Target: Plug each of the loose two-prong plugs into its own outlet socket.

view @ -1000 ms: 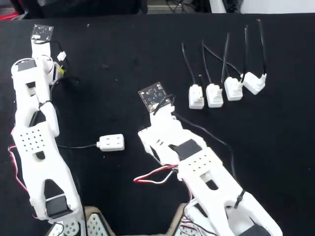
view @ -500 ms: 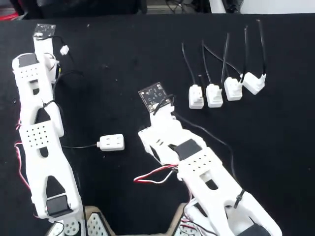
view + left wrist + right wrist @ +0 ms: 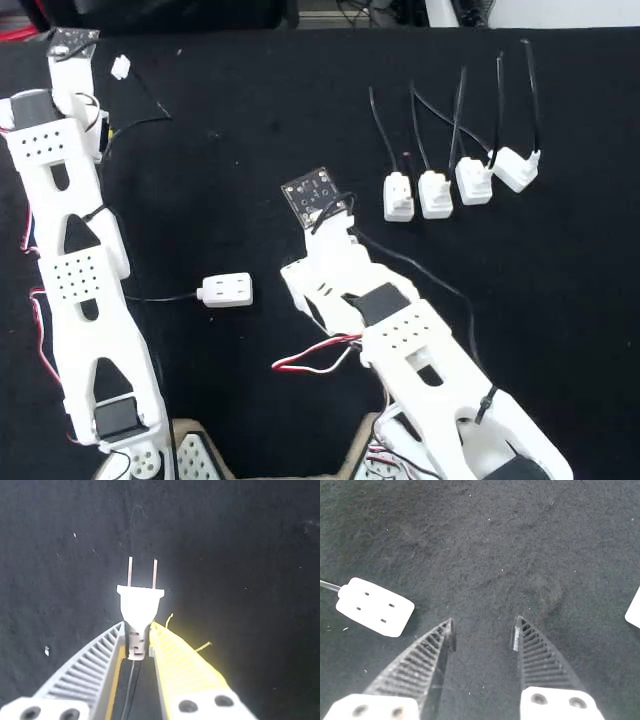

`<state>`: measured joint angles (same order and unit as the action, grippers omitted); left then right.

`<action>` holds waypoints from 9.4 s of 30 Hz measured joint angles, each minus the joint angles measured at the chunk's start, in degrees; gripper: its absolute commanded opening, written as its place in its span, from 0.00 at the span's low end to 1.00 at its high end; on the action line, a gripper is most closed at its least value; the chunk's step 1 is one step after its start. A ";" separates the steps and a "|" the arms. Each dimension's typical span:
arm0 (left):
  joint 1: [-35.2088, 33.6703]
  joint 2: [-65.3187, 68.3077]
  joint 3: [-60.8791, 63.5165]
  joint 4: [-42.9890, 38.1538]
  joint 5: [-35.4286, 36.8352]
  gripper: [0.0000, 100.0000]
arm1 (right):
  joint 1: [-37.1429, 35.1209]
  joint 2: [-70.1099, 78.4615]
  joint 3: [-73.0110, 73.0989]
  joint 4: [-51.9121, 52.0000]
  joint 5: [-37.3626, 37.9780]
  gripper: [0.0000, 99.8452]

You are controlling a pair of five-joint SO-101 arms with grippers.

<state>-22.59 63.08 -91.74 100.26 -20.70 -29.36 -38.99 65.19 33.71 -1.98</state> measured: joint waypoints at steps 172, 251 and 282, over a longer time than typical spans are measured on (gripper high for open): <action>24.79 -107.16 168.70 -71.30 29.89 0.29 | 2.90 26.99 -14.42 19.43 27.69 0.01; 24.70 -108.31 173.54 -72.26 30.07 0.29 | 5.36 18.99 -2.29 2.02 19.60 0.07; 24.70 -108.31 173.54 -72.26 30.07 0.29 | 5.36 18.99 -2.29 2.02 19.60 0.07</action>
<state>2.11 -45.23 81.80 28.00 9.36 -24.00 -20.00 62.90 35.74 17.63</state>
